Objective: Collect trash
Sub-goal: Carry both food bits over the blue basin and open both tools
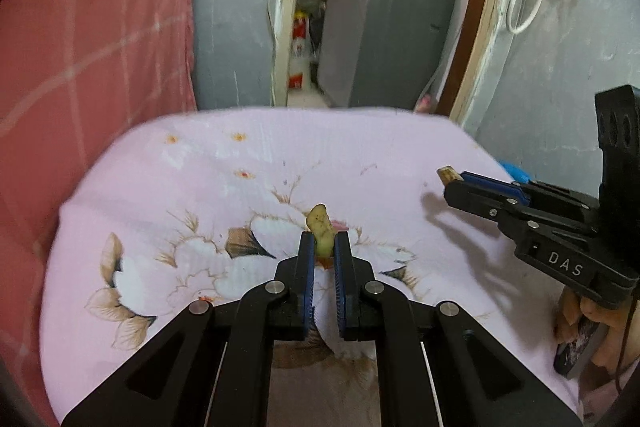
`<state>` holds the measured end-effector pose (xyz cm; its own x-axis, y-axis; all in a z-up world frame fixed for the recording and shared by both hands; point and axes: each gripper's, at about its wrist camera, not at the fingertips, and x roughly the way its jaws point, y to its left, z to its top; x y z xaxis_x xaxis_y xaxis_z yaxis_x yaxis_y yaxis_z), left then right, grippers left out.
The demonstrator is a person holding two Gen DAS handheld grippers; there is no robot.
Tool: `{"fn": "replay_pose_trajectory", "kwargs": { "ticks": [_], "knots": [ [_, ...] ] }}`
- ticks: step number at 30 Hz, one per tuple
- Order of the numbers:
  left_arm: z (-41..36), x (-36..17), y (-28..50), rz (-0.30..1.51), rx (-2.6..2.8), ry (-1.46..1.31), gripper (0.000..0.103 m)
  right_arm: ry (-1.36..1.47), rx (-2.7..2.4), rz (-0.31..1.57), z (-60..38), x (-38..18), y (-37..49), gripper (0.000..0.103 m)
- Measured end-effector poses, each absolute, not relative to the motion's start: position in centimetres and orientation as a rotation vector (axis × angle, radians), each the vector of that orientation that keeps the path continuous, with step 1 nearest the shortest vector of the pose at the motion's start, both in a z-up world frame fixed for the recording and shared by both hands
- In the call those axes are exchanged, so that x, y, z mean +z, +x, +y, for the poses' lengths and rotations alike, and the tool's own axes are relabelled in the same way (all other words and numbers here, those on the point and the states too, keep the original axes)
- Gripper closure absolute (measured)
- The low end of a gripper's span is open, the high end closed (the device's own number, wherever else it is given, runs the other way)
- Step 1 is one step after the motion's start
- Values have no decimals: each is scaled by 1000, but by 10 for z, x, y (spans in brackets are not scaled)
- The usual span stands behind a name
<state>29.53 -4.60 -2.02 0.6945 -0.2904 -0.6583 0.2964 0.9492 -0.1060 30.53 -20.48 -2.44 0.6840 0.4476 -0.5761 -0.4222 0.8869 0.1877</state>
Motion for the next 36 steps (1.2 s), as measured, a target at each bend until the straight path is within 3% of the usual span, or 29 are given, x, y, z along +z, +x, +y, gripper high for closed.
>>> {"fn": "replay_pose_trajectory", "kwargs": {
  "ticks": [19,36],
  "knots": [
    [-75,42,255,431,-362,-86,96,106,335,286,-266,53,225,89],
    [-195,66,237,282,-503,-21,96,98,123,203,-374,66,188,89]
  ]
}}
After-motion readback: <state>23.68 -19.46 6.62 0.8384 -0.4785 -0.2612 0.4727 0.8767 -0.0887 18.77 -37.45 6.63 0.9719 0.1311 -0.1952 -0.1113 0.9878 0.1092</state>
